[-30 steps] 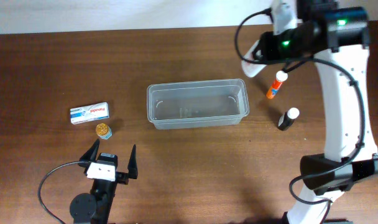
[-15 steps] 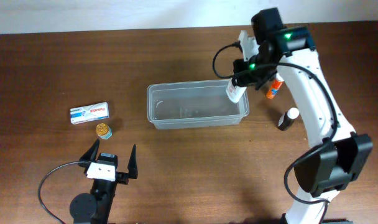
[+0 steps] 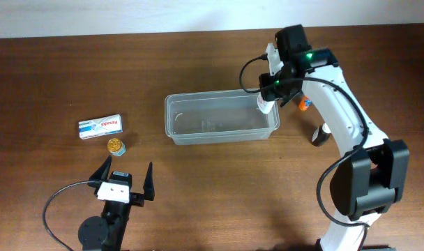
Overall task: Pack container
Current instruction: 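Carry the bottle over the container and release it inside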
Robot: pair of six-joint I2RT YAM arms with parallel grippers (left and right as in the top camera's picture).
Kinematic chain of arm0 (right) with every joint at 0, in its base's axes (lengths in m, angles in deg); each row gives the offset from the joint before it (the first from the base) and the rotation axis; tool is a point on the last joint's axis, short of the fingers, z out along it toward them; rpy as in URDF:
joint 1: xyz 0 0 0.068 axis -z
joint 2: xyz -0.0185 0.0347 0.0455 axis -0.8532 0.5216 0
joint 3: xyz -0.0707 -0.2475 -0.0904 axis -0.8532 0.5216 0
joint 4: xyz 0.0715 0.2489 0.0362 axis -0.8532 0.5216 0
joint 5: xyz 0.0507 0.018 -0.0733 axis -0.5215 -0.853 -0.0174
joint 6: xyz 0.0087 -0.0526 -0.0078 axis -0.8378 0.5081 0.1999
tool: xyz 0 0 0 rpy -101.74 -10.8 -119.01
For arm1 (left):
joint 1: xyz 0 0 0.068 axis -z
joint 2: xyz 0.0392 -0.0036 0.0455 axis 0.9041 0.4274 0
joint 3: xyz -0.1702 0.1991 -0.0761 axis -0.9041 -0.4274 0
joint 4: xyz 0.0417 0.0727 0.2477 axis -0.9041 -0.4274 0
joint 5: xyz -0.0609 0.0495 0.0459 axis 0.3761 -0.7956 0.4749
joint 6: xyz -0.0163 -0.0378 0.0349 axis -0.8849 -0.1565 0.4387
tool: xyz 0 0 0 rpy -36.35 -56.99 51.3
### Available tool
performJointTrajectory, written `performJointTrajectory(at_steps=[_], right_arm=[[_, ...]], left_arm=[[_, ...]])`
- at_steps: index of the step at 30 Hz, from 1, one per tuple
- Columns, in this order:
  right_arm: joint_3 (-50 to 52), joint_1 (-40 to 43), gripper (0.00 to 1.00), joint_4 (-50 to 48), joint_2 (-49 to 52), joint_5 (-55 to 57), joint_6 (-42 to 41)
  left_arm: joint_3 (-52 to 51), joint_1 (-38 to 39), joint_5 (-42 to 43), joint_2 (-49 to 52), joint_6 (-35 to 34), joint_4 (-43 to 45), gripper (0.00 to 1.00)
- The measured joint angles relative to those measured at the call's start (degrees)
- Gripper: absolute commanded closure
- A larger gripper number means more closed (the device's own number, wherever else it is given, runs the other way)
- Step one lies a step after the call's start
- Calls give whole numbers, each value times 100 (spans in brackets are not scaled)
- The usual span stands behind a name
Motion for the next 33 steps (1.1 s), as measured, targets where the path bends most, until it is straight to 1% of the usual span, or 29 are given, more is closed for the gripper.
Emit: performJointTrajectory(at_steps=[8, 11, 21, 33], right_arm=[[664, -195, 83, -769, -31, 356, -201], [892, -326, 83, -855, -22, 507, -334], [940, -577, 83, -1093, -17, 909, -671], [942, -592, 83, -1209, -17, 1145, -901]], left_arm=[[0, 0, 0, 0, 0, 0, 0], [0, 0, -2, 0, 0, 0, 0], [0, 0, 0, 0, 0, 0, 0], [0, 0, -2, 0, 0, 0, 0]])
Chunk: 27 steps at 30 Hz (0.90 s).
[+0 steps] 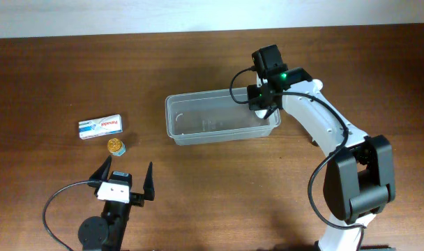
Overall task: Pack container
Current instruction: 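Carry the bottle over the container and release it inside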
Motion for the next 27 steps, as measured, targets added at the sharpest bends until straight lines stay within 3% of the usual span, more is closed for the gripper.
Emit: performJointTrajectory(at_steps=[10, 13, 16, 27], right_arm=[[0, 0, 83, -31, 131, 0, -262], [0, 0, 59, -33, 197, 2, -280], [0, 0, 47, -76, 205, 28, -306], [-59, -9, 30, 164, 205, 20, -315]], left_arm=[[0, 0, 2, 0, 0, 0, 0], [0, 0, 0, 0, 0, 0, 0], [0, 0, 2, 0, 0, 0, 0], [0, 0, 2, 0, 0, 0, 0]])
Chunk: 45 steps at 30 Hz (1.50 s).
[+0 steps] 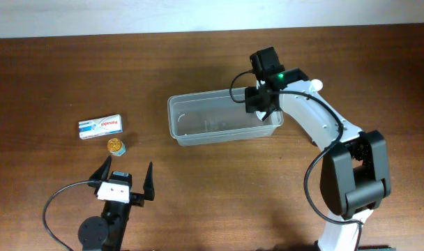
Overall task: Pack container
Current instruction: 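Carry the bottle over the container and release it inside, then move the right gripper to the dark bottle and grasp it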
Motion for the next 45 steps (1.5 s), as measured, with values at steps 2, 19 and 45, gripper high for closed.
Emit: performJointTrajectory(at_steps=[2, 19, 45], right_arm=[[-160, -2, 26, 247, 0, 0, 2], [-2990, 459, 2, 3167, -330, -2, -116], [-2221, 2562, 3, 4245, -348, -570, 184]], left_arm=[[0, 0, -2, 0, 0, 0, 0], [0, 0, -2, 0, 0, 0, 0], [0, 0, 0, 0, 0, 0, 0]])
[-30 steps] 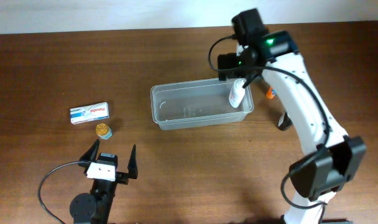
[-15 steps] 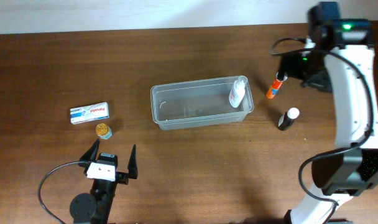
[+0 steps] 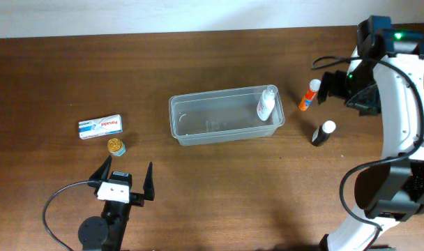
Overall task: Pack container
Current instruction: 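Move the right gripper to the dark bottle and grasp it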
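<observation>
The clear plastic container (image 3: 226, 116) lies at the table's middle. A white bottle (image 3: 266, 104) rests inside its right end, held by nothing. My right gripper (image 3: 346, 95) hangs open and empty at the far right, past an orange glue stick (image 3: 307, 95) and above a black tube with a white cap (image 3: 323, 132). Left of the container are a blue-and-white box (image 3: 100, 126) and a small gold-lidded jar (image 3: 115, 146). Open and empty, my left gripper (image 3: 125, 174) sits near the front edge, below the jar.
The right arm's white links (image 3: 407, 104) run down the right side of the table. The left arm's base and its black cable (image 3: 58, 209) occupy the front left corner.
My right gripper was down in the container's right end over the bottle. Now it is open, out to the right beyond the glue stick, and the bottle rests in the container. The left arm is unchanged.
My right gripper first held the white bottle at the container's right rim. At the following two moments it was lower, inside the right end, and the container had shifted slightly right. Now the bottle lies there free and the gripper is clear of the container.
</observation>
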Robot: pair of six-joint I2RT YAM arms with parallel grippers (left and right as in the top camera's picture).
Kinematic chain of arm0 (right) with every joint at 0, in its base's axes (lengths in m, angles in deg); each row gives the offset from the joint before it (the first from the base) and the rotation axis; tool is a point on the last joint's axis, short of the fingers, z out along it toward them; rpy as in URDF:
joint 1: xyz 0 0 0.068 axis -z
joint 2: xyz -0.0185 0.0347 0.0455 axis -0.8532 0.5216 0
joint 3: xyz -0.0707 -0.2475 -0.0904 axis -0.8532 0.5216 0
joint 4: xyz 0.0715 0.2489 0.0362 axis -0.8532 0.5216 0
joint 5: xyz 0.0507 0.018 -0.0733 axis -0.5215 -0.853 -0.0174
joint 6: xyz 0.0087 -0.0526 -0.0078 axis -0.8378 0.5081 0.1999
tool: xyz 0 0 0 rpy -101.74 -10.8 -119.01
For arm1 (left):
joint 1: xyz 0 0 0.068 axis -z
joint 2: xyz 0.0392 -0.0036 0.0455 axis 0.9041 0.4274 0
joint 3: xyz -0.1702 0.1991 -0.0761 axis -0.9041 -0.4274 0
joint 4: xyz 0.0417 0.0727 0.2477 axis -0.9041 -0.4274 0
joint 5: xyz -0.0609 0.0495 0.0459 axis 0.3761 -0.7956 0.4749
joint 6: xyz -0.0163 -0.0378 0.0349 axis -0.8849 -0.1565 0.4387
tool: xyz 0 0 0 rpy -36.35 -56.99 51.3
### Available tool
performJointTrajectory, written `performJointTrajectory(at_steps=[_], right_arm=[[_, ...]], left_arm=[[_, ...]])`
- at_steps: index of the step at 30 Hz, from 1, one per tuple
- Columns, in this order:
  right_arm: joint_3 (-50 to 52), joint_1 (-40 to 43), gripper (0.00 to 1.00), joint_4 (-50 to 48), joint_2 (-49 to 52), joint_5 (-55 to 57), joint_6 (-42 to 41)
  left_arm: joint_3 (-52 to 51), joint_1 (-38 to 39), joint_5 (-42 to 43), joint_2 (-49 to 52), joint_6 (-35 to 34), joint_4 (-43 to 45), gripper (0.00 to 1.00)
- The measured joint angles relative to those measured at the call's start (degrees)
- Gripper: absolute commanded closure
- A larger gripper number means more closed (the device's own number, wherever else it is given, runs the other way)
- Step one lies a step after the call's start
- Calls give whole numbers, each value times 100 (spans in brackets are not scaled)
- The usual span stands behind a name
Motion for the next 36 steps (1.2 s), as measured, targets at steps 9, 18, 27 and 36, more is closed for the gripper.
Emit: performJointTrajectory(at_steps=[9, 18, 27, 36], right_arm=[[1294, 0, 8, -1102, 0, -46, 177], [2533, 0, 8, -2232, 0, -44, 498], [2809, 0, 32, -2656, 0, -48, 767], [2811, 0, 63, -2677, 0, -46, 822]], left_arm=[[0, 0, -2, 0, 0, 0, 0], [0, 0, 0, 0, 0, 0, 0], [0, 0, -2, 0, 0, 0, 0], [0, 0, -2, 0, 0, 0, 0]])
